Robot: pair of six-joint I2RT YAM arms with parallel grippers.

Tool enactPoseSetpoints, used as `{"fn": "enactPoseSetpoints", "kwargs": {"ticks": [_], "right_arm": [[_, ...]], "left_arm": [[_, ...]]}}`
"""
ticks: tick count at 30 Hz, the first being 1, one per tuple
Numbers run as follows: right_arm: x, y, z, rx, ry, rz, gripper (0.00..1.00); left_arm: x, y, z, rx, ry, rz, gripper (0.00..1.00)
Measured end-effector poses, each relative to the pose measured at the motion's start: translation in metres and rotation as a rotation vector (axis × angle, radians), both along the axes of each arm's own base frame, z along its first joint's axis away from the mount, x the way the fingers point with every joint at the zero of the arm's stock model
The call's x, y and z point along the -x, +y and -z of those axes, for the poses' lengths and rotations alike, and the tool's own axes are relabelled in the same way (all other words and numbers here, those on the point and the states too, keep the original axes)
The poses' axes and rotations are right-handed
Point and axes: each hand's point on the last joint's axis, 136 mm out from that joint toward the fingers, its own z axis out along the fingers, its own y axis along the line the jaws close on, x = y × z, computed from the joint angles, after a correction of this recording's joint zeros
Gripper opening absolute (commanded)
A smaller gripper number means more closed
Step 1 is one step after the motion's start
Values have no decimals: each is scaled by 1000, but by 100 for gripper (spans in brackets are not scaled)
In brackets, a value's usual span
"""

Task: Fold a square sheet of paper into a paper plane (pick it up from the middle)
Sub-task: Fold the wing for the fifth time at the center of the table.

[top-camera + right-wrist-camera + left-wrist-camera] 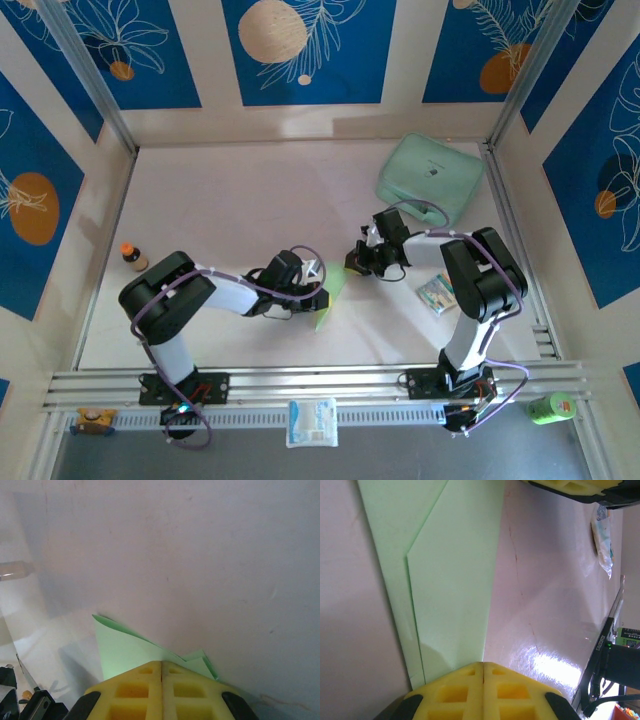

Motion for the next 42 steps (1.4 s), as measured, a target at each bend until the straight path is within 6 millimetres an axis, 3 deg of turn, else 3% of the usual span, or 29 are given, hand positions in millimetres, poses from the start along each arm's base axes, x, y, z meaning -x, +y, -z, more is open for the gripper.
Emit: {"fn": "enactPoseSetpoints", "kwargs": {"ticks": [12, 16, 20, 27, 33, 42], "right_arm": [[-39, -36, -9, -4, -86, 126, 9], [-40, -30, -32, -34, -138, 112, 9], [-29, -11, -52, -85, -174, 53, 9], [20, 20, -31, -86, -89, -67, 6], [35, 13, 1, -35, -5, -53, 4], [34, 14, 1, -31, -9, -53, 3]], "left_arm": [[0, 0, 0, 1, 2, 2, 0], [1, 0, 0, 1, 2, 2, 0], [0, 0, 0, 1, 2, 2, 0], [0, -1, 0, -8, 10, 3, 0], [1, -1, -1, -21, 31, 10, 0], [1, -6, -8, -78, 65, 50, 0]]}}
